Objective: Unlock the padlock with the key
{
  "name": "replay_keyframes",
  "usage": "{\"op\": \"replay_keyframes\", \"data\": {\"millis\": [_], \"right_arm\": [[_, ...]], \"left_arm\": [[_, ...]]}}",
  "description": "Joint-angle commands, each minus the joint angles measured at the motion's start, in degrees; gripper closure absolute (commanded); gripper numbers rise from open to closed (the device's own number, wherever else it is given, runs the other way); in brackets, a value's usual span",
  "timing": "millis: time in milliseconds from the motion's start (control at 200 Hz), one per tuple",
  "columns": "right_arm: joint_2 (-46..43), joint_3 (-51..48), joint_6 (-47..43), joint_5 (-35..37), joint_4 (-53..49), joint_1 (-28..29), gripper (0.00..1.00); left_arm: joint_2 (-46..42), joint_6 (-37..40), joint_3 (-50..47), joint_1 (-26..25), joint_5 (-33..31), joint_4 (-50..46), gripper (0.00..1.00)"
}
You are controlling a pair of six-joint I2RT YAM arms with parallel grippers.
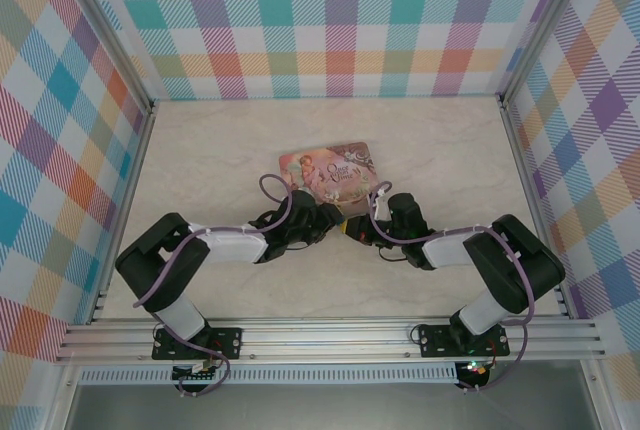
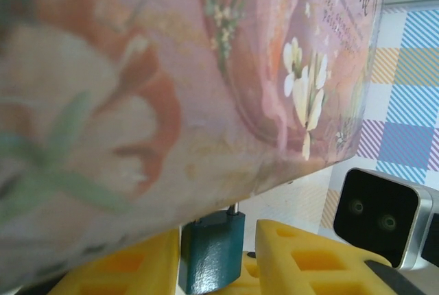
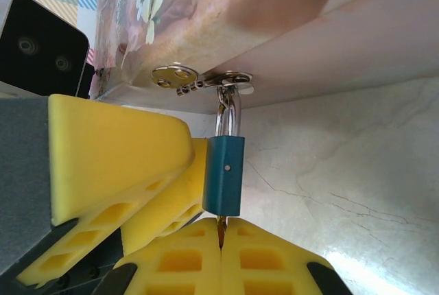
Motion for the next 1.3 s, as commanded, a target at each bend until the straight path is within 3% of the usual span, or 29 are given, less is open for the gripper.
{"op": "replay_keyframes", "data": {"millis": [0, 285, 830, 1295], "right_arm": [[-2.0, 1.7, 0.3, -0.2, 2.5, 0.3, 0.95], [-2.0, 1.6, 1.5, -0.2, 3.4, 0.3, 0.95], [-1.5, 1.9, 2.4, 0.0, 3.6, 0.3, 0.95], [-1.7, 1.6, 2.8, -0.4, 3.8, 0.1, 0.94]], "left_arm": [[2.1, -1.7, 0.7, 0.5, 1.8, 1.9, 0.67], [4.1, -3.9, 0.8, 0.4, 3.2, 3.0, 0.67], [6.4, -7.0, 2.9, 0.5, 5.7, -3.1, 0.57], [4.6, -5.9, 1.9, 0.6, 3.1, -0.8, 0.94]]}}
